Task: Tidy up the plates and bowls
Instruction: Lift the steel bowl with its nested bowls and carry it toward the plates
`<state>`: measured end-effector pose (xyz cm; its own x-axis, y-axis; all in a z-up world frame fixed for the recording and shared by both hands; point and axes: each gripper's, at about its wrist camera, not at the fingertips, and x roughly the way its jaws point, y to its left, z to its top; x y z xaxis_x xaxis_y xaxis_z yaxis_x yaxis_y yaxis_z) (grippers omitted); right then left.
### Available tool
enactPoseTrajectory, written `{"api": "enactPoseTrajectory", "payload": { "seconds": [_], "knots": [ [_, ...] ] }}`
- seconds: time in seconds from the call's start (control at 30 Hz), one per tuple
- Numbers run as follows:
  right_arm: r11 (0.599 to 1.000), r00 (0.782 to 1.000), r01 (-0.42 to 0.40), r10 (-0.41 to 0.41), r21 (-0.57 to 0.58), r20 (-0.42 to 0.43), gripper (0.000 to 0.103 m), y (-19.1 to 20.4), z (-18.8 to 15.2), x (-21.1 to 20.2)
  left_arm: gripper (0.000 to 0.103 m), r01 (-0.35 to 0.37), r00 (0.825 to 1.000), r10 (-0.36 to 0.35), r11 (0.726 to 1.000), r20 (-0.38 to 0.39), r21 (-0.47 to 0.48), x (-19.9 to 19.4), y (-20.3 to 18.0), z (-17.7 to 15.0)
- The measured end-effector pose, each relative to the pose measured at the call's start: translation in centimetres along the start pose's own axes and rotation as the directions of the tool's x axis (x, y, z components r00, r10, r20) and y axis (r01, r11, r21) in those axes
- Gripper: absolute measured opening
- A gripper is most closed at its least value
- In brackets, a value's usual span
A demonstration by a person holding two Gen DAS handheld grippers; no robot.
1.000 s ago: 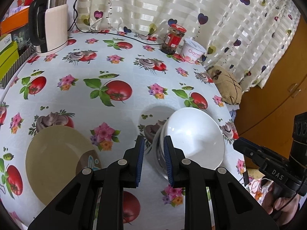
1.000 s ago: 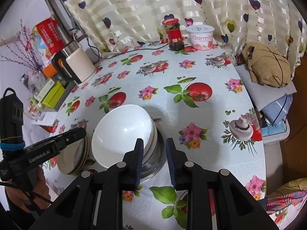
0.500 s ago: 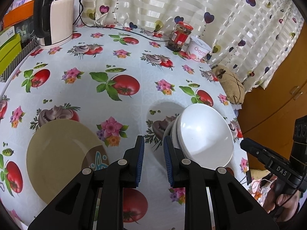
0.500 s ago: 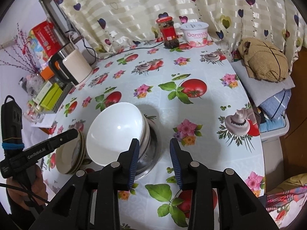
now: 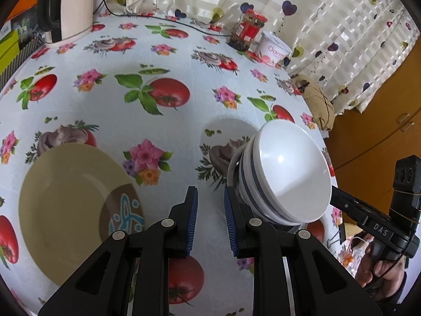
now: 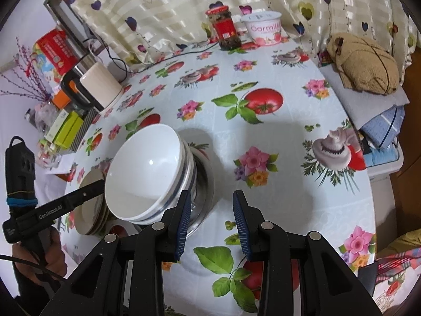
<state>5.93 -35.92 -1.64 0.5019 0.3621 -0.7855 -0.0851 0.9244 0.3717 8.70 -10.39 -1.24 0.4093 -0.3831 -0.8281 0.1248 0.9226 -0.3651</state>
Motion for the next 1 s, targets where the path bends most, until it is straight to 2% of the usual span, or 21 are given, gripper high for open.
{"api": "enactPoseTrajectory", "payload": {
  "seconds": [0.53,0.87,1.0],
  "knots": [
    [1.000,0.998,-0.022,0.022,0.007,-0.061,0.032,-0.1,-0.4,2.5,0.022,0.065,0.994,-0.065,0.998,-0.085,0.004,2.5,-0.8,-0.6],
    [0.999,0.997,-0.030,0.031,0.015,-0.076,0.032,-0.6,-0.3,3.3,0.022,0.058,0.995,-0.057,0.998,-0.076,0.005,2.9,-1.0,-0.3],
    [0.999,0.995,-0.036,0.038,0.018,-0.089,0.029,-0.7,-0.3,3.8,0.022,0.064,0.995,-0.064,0.998,-0.077,0.000,3.1,-1.0,-0.3]
  ]
}}
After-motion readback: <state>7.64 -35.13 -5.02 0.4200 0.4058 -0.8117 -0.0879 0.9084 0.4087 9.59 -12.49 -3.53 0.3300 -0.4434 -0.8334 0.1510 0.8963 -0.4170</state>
